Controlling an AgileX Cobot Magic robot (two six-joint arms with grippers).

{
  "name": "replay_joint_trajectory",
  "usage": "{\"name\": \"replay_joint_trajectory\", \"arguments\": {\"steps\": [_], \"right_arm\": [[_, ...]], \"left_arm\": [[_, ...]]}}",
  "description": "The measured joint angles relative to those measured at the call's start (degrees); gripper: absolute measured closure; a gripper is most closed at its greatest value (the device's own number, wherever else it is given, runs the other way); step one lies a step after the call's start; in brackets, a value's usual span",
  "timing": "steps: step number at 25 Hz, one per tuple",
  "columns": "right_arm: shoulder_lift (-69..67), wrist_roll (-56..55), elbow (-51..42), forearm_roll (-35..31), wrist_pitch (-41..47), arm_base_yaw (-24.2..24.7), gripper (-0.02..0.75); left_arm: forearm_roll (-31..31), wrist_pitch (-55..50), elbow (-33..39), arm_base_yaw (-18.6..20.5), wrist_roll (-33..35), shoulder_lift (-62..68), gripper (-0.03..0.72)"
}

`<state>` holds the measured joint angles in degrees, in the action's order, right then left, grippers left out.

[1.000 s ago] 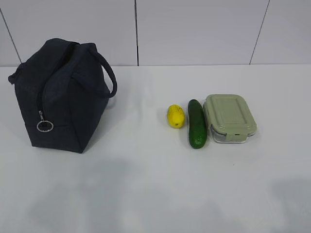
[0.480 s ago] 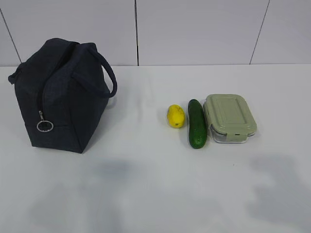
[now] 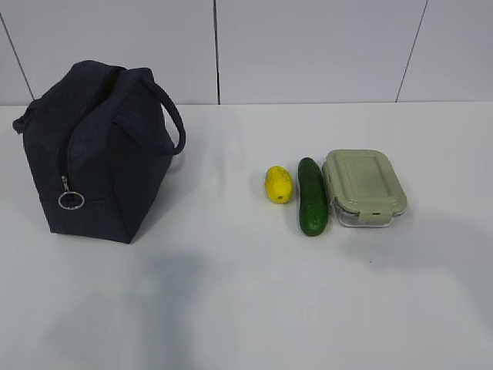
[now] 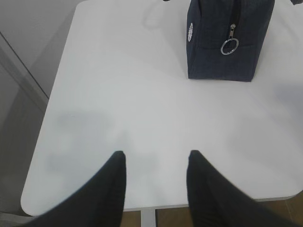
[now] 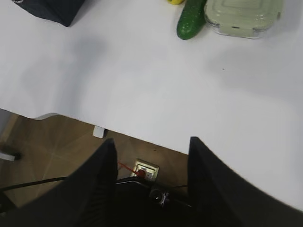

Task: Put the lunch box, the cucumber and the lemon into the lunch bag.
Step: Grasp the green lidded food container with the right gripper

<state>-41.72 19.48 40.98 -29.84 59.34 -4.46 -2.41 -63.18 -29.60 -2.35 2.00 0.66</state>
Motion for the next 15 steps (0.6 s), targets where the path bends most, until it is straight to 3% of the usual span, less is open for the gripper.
{"name": "replay_joint_trajectory", "arguments": {"steps": [10,15], "right_arm": [[-25.52,13.38,13.49,-14.88,1.45,0.00,0.367],[-34.27,17.68,16.74,-17.66,2.79,0.78,0.367]], "left_arm": [[0.00,0.00,0.00,0.00,0.00,0.00,0.379],[0.00,0.00,0.00,0.00,0.00,0.00,0.379]]}}
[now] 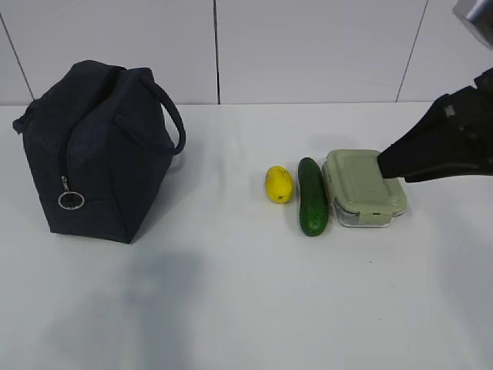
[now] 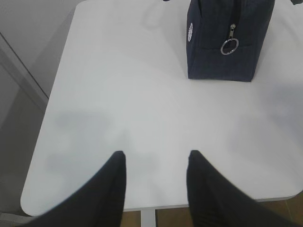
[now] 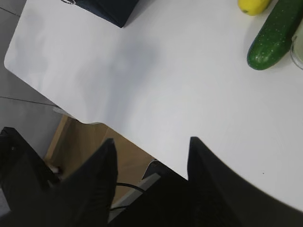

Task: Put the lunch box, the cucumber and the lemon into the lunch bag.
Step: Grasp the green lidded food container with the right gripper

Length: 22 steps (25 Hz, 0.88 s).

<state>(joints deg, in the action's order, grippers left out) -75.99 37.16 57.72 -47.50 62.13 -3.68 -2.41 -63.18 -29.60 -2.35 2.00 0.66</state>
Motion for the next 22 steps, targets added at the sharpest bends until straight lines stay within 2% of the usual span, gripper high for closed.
{"name": "replay_joint_trajectory", "arguments": {"steps": [3,7,14,22], "right_arm": [[-4.19,1.65,1.56,-1.38,2.31,2.76,0.367],[-8.26,5.25,2.58,-5.29,6.04,8.92,0.367],[-11.69,10.19,2.63,-9.11,6.40,18.86,0.367],[-18.87,14.71,3.78,-8.84,6.40,21.72,0.367]], "left_arm": [[0.00,0.00,0.00,0.00,0.00,0.00,0.379],[0.00,0.00,0.00,0.00,0.00,0.00,0.395],[0.00,0.10,0.00,0.00,0.00,0.00,0.434],[0.00,0.10,0.00,0.00,0.00,0.00,0.439]]}}
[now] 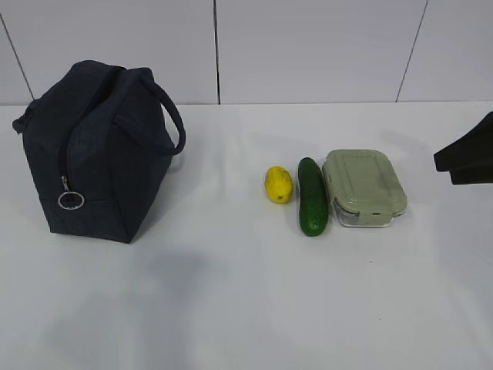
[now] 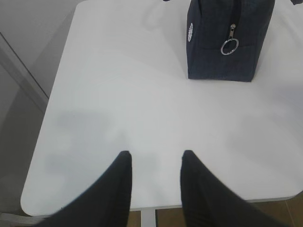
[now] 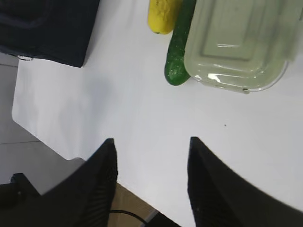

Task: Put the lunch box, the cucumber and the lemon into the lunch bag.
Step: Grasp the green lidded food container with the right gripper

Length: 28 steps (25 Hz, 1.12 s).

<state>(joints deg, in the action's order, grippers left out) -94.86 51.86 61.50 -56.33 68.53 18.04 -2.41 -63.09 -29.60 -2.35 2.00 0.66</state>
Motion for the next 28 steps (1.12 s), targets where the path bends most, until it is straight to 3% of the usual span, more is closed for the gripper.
{"name": "replay_joint_trajectory", "arguments": {"steps": [10,18,28], "right_arm": [[-15.92,2.16,12.90,1.43,0.00,1.42,0.359],[-23.91,3.43,18.02,-2.67,-0.22,1.42,0.160],[-28.69,8.15,20.95,-5.13,-0.41,1.42,0.128]], "left_arm": [[0.00,0.00,0.00,0.00,0.00,0.00,0.448],[0.00,0.00,0.00,0.00,0.00,0.00,0.448],[0.00,0.00,0.00,0.00,0.00,0.00,0.448]]}}
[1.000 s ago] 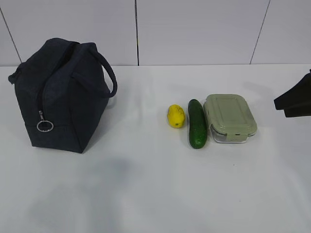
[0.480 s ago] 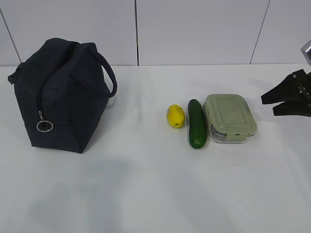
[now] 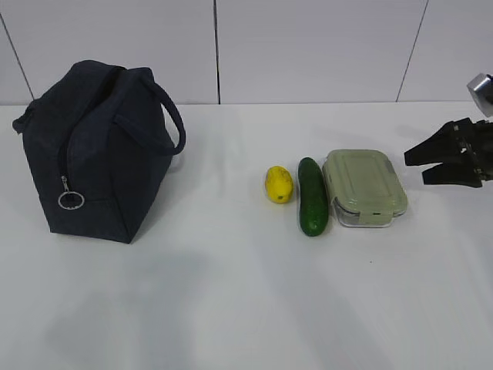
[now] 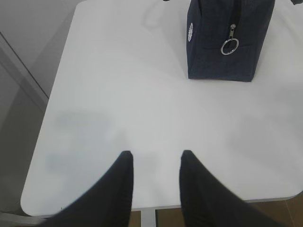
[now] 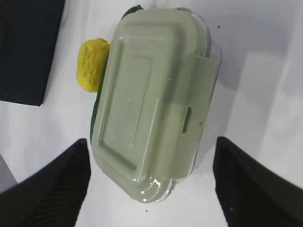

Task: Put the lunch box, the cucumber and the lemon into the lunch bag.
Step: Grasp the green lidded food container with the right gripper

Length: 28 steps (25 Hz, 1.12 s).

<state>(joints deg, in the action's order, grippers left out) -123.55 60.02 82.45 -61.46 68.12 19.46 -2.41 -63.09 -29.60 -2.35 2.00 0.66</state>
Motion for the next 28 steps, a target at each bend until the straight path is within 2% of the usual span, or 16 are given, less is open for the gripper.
{"name": "replay_joint_trajectory", "arguments": {"steps": [28], "right_arm": [[-10.66,5.28,8.28,-2.88,-0.42,-4.15,0.128]], "left_arm": [[0.00,0.00,0.00,0.00,0.00,0.00,0.448]]}}
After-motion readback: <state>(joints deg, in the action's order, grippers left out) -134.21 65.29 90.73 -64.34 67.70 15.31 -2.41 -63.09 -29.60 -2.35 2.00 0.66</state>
